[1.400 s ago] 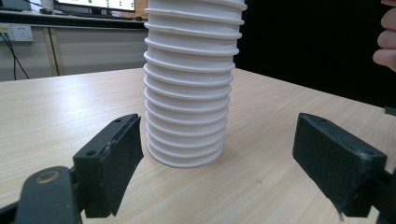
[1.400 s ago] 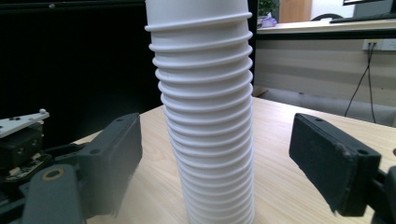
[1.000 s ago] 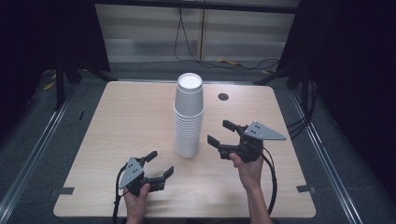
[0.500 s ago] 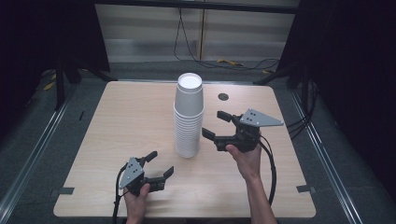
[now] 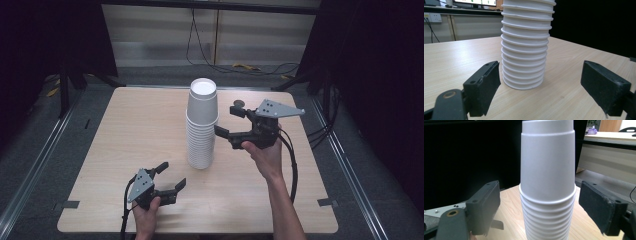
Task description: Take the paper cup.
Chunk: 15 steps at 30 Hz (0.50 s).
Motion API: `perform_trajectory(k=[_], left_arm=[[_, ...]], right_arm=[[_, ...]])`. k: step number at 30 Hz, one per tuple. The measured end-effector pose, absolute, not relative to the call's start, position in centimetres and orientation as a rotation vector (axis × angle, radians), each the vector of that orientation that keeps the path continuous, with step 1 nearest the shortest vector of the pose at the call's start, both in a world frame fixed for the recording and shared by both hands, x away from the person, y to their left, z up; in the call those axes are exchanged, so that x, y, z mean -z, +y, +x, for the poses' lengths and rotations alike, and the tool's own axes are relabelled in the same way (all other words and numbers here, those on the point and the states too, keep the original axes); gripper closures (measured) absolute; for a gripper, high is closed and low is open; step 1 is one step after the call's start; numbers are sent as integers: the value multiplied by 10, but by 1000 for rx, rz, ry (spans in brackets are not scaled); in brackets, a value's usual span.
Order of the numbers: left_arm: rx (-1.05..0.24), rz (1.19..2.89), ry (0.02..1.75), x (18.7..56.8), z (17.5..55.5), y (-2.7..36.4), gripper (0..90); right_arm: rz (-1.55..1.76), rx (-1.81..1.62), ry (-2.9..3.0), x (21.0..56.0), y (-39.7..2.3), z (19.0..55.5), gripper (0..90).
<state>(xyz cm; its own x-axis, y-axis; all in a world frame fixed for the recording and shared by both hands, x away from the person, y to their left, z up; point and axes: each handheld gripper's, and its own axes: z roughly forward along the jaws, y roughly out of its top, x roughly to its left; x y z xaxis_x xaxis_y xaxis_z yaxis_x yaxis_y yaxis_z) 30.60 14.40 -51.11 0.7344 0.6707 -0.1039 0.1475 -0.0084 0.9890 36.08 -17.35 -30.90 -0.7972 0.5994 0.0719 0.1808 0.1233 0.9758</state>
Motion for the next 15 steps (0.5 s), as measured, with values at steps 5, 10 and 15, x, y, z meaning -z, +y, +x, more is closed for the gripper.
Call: perform_trajectory(k=[5,10,15], left_arm=[[-472,1556,684,511,306,144,158],[-468,1554,687,511,306,144,158],[-467,1553,687,511,306,144,158]], right_arm=[[756,-1694,2105,301,-170,367,180],[742,-1671,2133,292,-165,370,190],[732,-1627,2162,279,-158,377,197]])
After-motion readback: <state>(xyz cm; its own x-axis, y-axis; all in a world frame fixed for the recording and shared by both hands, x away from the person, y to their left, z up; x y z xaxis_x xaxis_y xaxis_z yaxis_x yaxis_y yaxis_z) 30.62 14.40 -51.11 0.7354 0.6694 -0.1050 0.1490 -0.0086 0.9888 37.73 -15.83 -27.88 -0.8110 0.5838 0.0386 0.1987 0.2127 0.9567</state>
